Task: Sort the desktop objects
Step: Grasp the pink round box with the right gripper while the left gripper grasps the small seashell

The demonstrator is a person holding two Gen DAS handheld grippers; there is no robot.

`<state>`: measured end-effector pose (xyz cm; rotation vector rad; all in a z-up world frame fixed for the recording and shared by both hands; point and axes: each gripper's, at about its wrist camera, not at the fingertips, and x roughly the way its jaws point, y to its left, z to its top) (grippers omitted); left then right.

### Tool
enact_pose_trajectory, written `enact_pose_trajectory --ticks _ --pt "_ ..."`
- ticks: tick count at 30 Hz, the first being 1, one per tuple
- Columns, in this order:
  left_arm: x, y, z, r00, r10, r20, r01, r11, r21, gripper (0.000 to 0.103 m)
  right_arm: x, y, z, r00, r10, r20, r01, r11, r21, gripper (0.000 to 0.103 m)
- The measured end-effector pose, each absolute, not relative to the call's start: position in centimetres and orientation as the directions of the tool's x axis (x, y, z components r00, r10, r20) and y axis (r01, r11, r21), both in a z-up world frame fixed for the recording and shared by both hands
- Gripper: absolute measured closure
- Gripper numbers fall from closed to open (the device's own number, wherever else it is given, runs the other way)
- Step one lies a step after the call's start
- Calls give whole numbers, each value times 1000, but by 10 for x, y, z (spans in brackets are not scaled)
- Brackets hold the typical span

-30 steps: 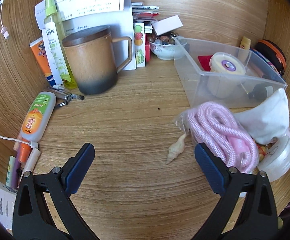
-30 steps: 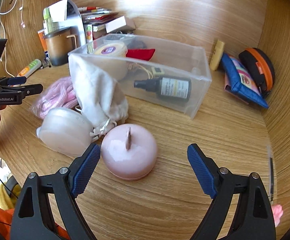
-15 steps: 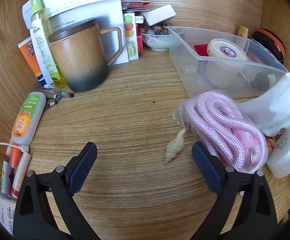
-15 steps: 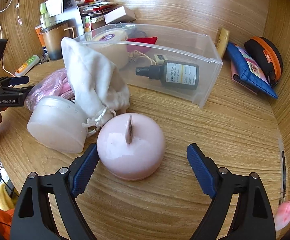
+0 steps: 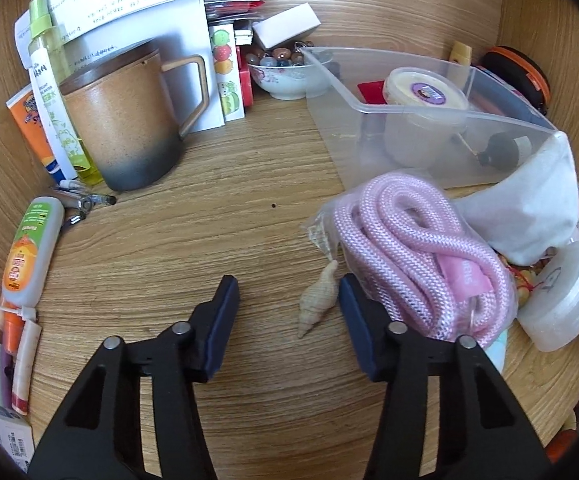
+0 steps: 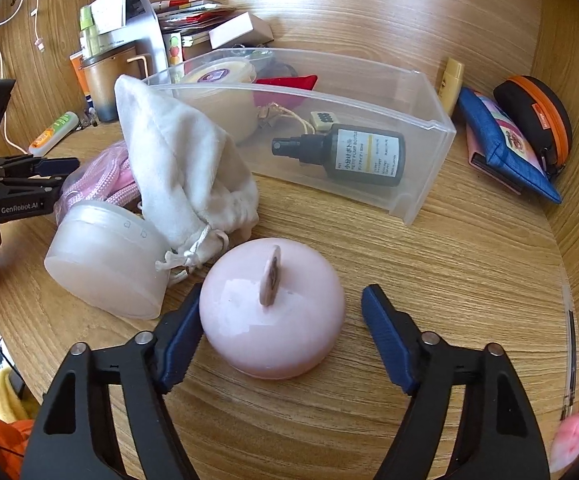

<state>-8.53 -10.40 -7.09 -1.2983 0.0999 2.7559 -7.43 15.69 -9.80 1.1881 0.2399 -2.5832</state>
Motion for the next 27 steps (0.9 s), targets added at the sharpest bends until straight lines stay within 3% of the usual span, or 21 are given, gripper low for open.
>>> enact_pose_trajectory --ticks 12,18,27 --pt "-84 -96 -69 -637 89 -765 -162 -987 21 79 -74 161 -98 -613 -204 -763 325 -946 -9 43" --pt "-84 -97 -69 -639 84 -765 -153 -988 20 85 -72 169 -98 -619 -196 -761 310 -951 -8 43" --pt "-83 -113 -69 -651 49 -757 -60 -998 -14 85 -73 180 -95 -623 -192 -758 280 -960 13 43"
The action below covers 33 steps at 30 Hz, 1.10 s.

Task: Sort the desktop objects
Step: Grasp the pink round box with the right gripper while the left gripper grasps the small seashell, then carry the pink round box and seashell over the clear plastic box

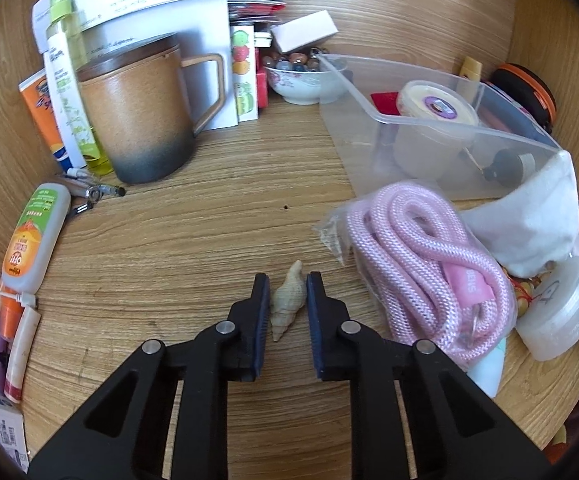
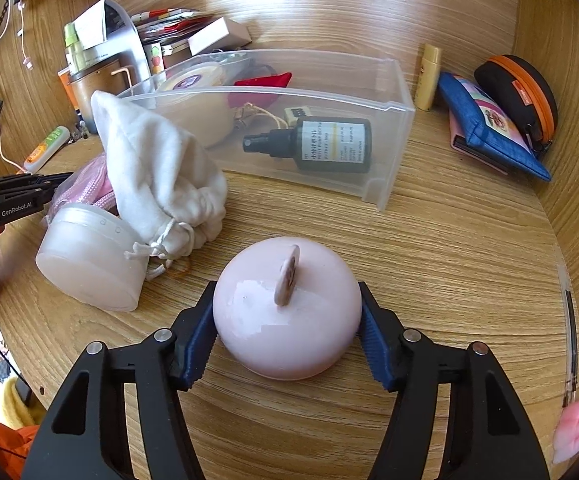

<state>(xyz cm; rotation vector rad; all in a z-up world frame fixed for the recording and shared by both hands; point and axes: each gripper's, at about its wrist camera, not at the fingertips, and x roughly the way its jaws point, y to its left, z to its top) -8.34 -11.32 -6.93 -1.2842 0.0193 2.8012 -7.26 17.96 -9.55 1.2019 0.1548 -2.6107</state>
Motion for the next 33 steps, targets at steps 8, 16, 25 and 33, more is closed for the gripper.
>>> enact_pose_trajectory --ticks 8,16,25,33 --pt "-79 -115 -60 -682 38 -730 -31 -999 -22 85 -72 186 -81 -655 -172 -736 266 -964 -12 43" --pt "-76 -100 -48 -707 12 -707 -37 -999 20 85 -72 192 -64 -689 -142 -711 260 -964 -60 43" --pt "-72 -87 -26 -755 42 -654 -73 -997 20 85 -80 193 -39 -723 -141 -676 268 -960 -87 43" --pt "-73 -77 -2 -795 72 -602 -99 -995 13 85 -87 187 -18 -750 -153 -643 283 -953 -104 43"
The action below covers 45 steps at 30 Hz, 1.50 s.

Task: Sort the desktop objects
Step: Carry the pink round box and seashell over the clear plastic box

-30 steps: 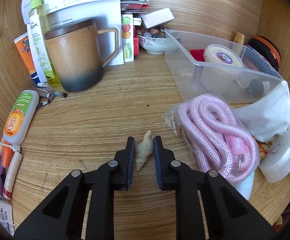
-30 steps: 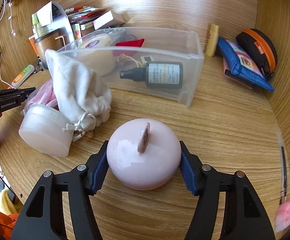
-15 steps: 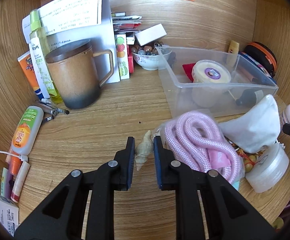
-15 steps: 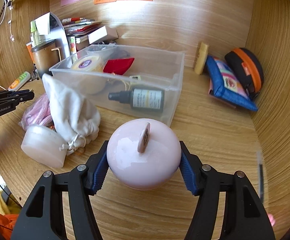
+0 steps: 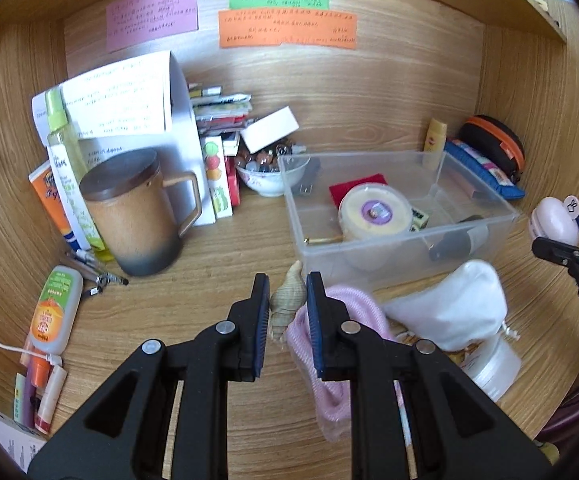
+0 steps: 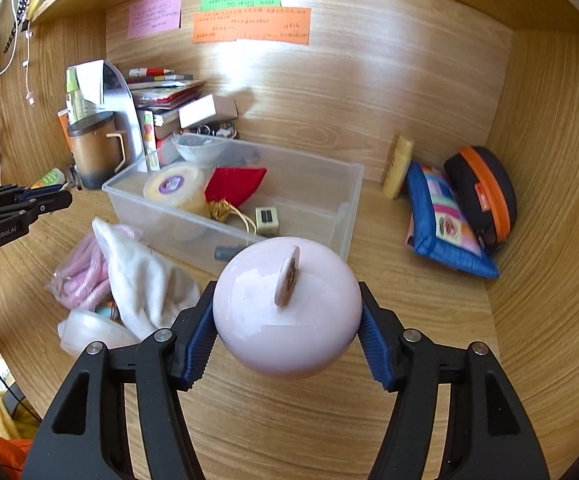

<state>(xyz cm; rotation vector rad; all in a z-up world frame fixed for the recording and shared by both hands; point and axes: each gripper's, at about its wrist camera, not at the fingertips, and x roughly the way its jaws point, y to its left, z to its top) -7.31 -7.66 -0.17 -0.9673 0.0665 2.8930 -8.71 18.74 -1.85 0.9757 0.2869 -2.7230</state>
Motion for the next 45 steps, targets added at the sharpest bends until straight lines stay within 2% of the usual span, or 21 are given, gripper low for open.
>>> enact_pose_trajectory --ticks 16,30,45 --pt "-103 -43 34 -826 159 -540 -187 -982 -2 85 -116 174 -2 -760 -177 -625 306 -946 -104 43" --pt "-151 -50 29 -789 211 -577 -200 -976 -84 85 -159 170 1 -752 -184 -632 309 -947 -92 43" --pt "-191 -57 16 -765 184 -617 -175 -982 -76 85 -211 160 -10 -720 -167 -674 321 -941 -109 43"
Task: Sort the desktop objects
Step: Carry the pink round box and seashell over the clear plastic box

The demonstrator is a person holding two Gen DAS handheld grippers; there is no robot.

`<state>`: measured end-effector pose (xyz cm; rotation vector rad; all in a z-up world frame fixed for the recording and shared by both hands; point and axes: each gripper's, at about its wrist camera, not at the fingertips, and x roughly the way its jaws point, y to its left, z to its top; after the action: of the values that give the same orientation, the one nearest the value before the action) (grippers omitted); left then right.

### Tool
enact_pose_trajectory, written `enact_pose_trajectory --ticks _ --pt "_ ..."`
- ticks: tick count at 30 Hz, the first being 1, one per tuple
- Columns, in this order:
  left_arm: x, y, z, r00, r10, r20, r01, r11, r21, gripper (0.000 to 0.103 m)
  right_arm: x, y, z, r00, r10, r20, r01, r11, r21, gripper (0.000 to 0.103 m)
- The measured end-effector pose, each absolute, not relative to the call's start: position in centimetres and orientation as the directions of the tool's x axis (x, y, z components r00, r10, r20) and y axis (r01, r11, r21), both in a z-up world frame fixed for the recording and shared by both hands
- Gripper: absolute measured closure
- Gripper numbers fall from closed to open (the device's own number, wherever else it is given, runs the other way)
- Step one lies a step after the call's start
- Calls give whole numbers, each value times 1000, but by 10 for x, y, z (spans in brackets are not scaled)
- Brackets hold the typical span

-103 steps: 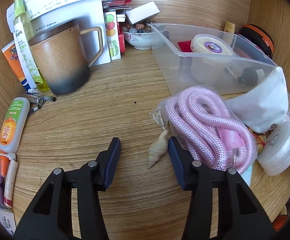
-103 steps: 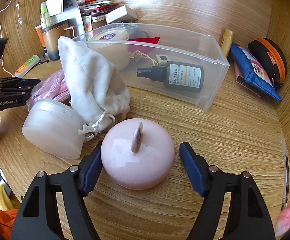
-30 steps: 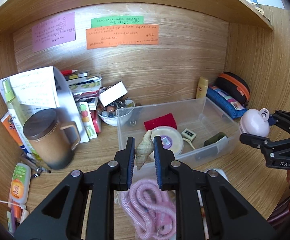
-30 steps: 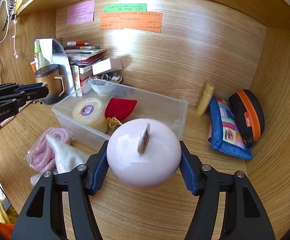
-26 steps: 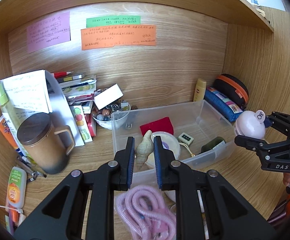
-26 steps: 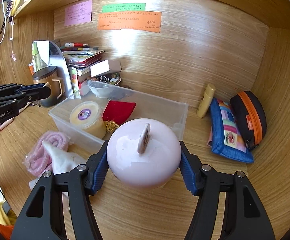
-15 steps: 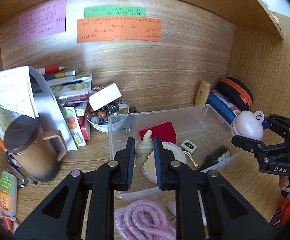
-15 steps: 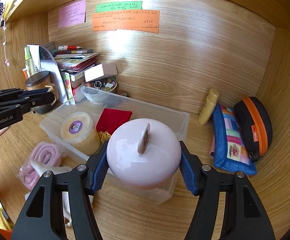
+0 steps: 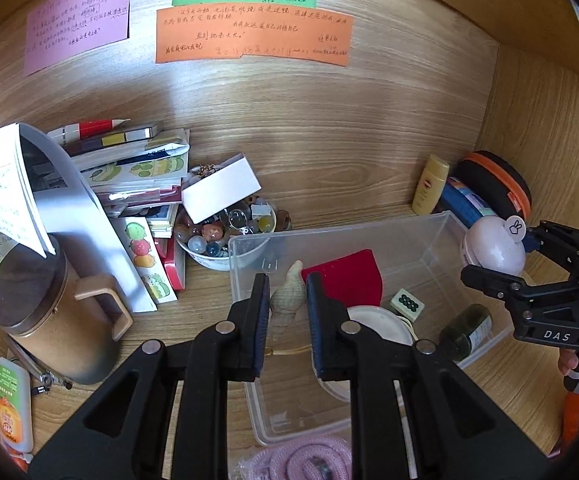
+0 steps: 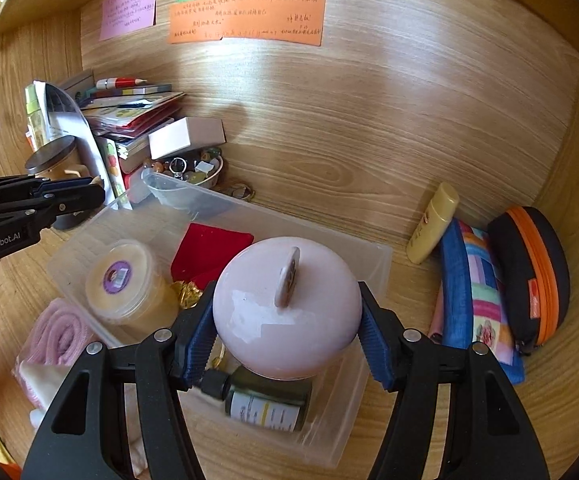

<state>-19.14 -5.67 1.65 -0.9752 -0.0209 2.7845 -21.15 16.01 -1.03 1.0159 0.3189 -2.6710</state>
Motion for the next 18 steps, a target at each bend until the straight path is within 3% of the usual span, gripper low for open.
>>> enact_pose_trajectory --ticks 18 --pt "-240 -42 0 -721 178 -669 -173 -982 -74 85 -255 162 -38 -660 -141 -738 319 -942 -105 43"
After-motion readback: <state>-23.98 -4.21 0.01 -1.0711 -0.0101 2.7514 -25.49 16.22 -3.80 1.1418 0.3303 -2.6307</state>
